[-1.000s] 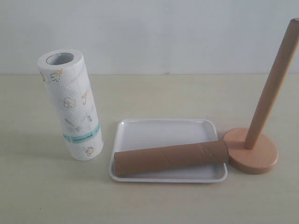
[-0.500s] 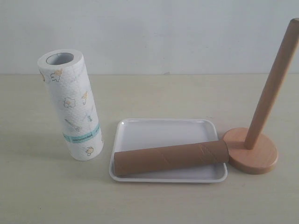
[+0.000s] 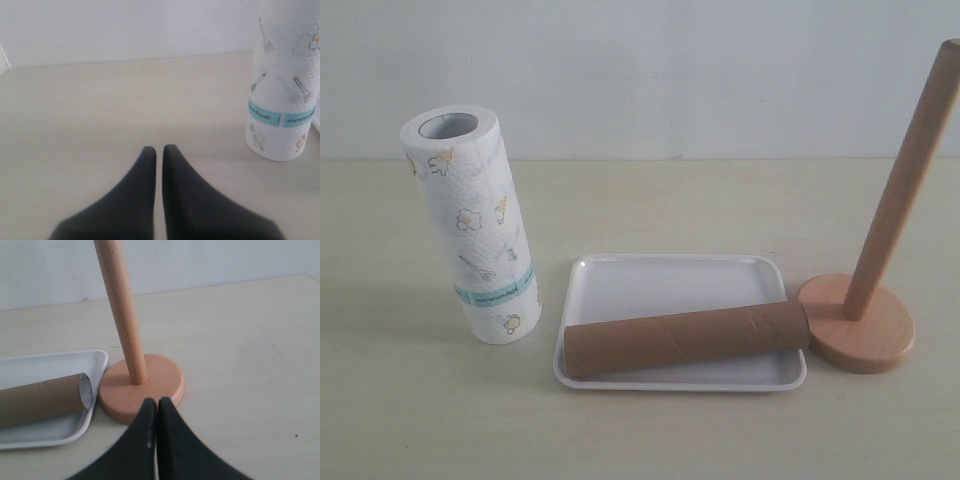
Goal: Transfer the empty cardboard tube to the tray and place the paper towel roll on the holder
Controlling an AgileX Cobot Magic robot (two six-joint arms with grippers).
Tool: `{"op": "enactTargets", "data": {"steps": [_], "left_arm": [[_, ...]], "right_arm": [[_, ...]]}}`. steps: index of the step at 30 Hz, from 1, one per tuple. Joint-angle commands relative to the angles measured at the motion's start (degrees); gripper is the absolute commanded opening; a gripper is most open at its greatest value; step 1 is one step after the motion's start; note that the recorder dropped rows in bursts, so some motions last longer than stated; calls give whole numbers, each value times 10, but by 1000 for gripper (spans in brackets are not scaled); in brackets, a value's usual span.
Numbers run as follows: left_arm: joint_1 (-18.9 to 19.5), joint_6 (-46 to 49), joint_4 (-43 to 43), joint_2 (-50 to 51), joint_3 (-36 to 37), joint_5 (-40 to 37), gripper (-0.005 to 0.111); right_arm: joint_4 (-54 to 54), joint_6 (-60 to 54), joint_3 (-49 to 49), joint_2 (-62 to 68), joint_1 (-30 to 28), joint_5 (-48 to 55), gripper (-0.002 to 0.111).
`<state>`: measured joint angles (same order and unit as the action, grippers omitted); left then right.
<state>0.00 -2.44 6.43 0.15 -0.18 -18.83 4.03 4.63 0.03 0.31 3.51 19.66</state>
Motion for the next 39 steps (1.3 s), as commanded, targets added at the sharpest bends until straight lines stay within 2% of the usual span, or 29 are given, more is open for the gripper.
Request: {"op": "enactTargets", "data": {"steps": [1, 23, 25, 33, 39], "left_arm": [[0, -1, -7, -2, 2, 8, 4], [0, -1, -25, -2, 2, 8, 4], [0, -3, -48, -2, -20, -1, 4], [0, -4, -186, -2, -186, -13, 4], [0, -4, -194, -2, -216, 32, 4]], "right_arm": [[2, -1, 0, -3, -1, -4, 0], [2, 0, 0, -3, -1, -4, 0], [2, 0, 0, -3, -1, -4, 0], [2, 0, 0, -3, -1, -4, 0], [2, 0, 0, -3, -1, -4, 0]]}}
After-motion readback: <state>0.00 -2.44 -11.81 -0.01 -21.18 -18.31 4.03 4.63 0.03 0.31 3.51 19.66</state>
